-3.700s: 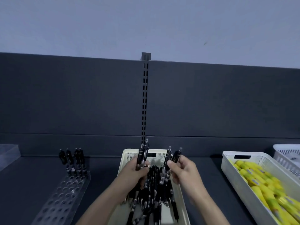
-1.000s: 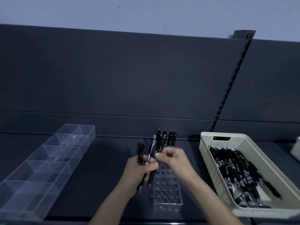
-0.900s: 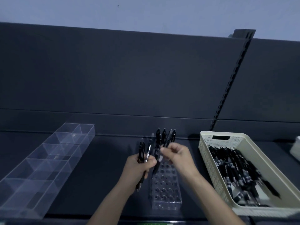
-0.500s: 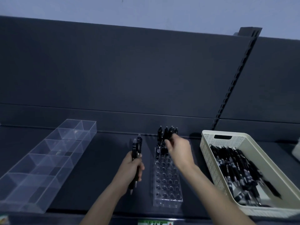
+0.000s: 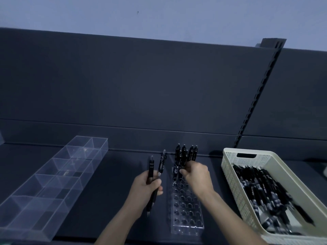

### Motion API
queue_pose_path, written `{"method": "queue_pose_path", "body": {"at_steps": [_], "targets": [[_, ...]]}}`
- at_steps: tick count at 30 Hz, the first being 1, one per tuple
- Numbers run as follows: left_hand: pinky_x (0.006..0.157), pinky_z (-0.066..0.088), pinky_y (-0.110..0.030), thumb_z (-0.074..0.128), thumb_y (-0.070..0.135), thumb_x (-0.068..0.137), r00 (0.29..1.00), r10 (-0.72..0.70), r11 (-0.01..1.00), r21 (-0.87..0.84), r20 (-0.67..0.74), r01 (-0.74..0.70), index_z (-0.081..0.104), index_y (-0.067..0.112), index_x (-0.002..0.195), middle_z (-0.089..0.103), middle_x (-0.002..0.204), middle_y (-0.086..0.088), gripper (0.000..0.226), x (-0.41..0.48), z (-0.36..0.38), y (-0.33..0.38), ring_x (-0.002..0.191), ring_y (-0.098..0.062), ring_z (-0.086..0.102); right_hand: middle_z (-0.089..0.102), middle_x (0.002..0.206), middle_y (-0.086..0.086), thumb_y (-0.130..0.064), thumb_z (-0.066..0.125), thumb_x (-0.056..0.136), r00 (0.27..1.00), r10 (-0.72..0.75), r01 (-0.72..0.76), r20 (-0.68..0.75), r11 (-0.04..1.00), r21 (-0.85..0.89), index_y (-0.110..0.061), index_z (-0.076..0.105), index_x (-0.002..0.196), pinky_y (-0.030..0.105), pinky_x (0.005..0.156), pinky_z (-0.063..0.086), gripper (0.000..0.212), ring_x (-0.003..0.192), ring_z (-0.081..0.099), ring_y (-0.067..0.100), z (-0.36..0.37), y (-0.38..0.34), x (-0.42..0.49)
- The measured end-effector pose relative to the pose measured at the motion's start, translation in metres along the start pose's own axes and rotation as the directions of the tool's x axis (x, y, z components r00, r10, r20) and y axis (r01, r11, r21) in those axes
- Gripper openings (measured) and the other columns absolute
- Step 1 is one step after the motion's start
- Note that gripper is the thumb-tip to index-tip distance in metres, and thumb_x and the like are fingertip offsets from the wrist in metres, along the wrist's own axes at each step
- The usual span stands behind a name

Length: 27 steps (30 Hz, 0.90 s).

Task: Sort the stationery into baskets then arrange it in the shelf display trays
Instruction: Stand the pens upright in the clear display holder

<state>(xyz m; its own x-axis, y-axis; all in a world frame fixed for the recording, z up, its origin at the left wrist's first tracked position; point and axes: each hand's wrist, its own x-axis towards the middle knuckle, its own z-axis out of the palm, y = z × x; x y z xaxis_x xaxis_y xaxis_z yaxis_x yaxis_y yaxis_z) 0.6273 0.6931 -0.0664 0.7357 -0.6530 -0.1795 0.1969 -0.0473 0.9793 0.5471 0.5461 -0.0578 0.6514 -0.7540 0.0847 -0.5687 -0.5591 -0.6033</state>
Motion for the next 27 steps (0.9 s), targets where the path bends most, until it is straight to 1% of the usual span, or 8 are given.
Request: {"method": "queue_pose_path", "body": {"at_steps": [4,7,11,15,17,21,24,27], "targets": [[0.069,0.058,-0.025,0.054,-0.003,0.089,0.998,0.019,0.999,0.034,0.060,-0.021,0.061,0.007,0.094,0.058,0.075,-0.004,0.013,0.000,0.011,0.003,0.065,-0.010,0.062,0.070,0.074,0.001,-0.015,0.066,0.085,0.998,-0.016,0.032,-0.057,0.956,0.291,-0.019,0.068,0.074,0.031,0.069,0.053,0.012,0.066,0.062,0.013,-0.023,-0.003,-0.015],[0.063,0.056,-0.023,0.054,-0.004,0.089,0.989,0.030,0.999,0.012,0.142,-0.032,0.063,0.009,0.088,0.061,0.071,-0.004,0.016,-0.002,0.024,0.006,0.060,-0.007,0.063,0.067,0.071,-0.005,-0.017,0.067,0.083,0.993,-0.085,0.035,0.077,0.866,0.499,-0.019,0.068,0.071,0.019,0.068,0.049,0.012,0.067,0.060,0.008,-0.037,-0.014,-0.024],[0.069,0.057,-0.026,0.052,0.001,0.091,0.976,0.022,0.995,0.089,0.215,-0.042,0.064,0.011,0.088,0.065,0.072,-0.002,0.016,-0.005,0.039,0.008,0.065,-0.008,0.066,0.048,0.059,0.002,-0.015,0.064,0.085,0.984,-0.091,0.001,0.155,0.866,0.500,-0.009,0.053,0.065,0.023,0.058,0.036,0.024,0.055,0.041,0.010,-0.034,-0.009,-0.024],[0.054,0.048,-0.021,0.043,0.021,0.098,0.994,0.038,0.956,0.286,0.107,-0.067,0.054,0.024,0.101,0.056,0.067,0.002,0.012,-0.004,0.028,0.006,0.055,-0.008,0.054,0.061,0.065,-0.002,-0.013,0.058,0.090,0.999,0.043,-0.018,-0.032,0.830,0.558,-0.014,0.054,0.067,0.021,0.064,0.045,0.023,0.058,0.055,0.007,-0.042,0.007,-0.013],[0.046,0.035,-0.023,0.040,0.031,0.098,0.994,0.099,0.916,0.387,0.035,-0.105,0.049,0.024,0.098,0.045,0.064,0.005,0.012,-0.001,0.018,0.003,0.052,-0.007,0.041,0.060,0.066,-0.004,-0.012,0.055,0.092,0.987,0.060,0.023,-0.149,0.865,0.501,-0.017,0.052,0.071,0.016,0.058,0.046,0.022,0.060,0.058,0.008,-0.051,0.012,-0.007],[0.047,0.023,-0.025,0.032,0.033,0.100,0.997,0.072,0.912,0.405,-0.009,-0.062,0.041,0.016,0.092,0.038,0.063,0.002,0.021,-0.001,0.015,-0.002,0.050,-0.008,0.031,0.063,0.078,-0.002,-0.017,0.055,0.093,0.974,-0.011,0.084,-0.225,0.944,0.319,-0.011,0.055,0.088,0.028,0.066,0.043,0.007,0.074,0.059,0.017,-0.046,0.011,-0.001],[0.049,0.026,-0.025,0.033,0.017,0.098,0.999,0.040,0.947,0.320,0.010,-0.041,0.042,0.013,0.083,0.044,0.062,-0.002,0.018,-0.004,0.015,-0.002,0.046,-0.009,0.032,0.066,0.082,0.007,-0.020,0.051,0.094,0.976,-0.090,0.130,-0.199,0.971,0.200,-0.006,0.053,0.093,0.034,0.069,0.049,0.014,0.075,0.062,0.022,-0.032,0.011,-0.002],[0.056,0.036,-0.023,0.033,0.005,0.095,0.999,0.044,0.947,0.319,0.027,-0.051,0.049,0.016,0.091,0.053,0.069,-0.002,0.019,-0.005,0.010,-0.003,0.054,-0.011,0.041,0.055,0.069,-0.001,-0.021,0.048,0.096,0.980,-0.126,0.138,-0.153,0.988,0.067,-0.011,0.043,0.084,0.024,0.050,0.037,0.016,0.059,0.051,0.014,-0.021,0.010,0.001]]}}
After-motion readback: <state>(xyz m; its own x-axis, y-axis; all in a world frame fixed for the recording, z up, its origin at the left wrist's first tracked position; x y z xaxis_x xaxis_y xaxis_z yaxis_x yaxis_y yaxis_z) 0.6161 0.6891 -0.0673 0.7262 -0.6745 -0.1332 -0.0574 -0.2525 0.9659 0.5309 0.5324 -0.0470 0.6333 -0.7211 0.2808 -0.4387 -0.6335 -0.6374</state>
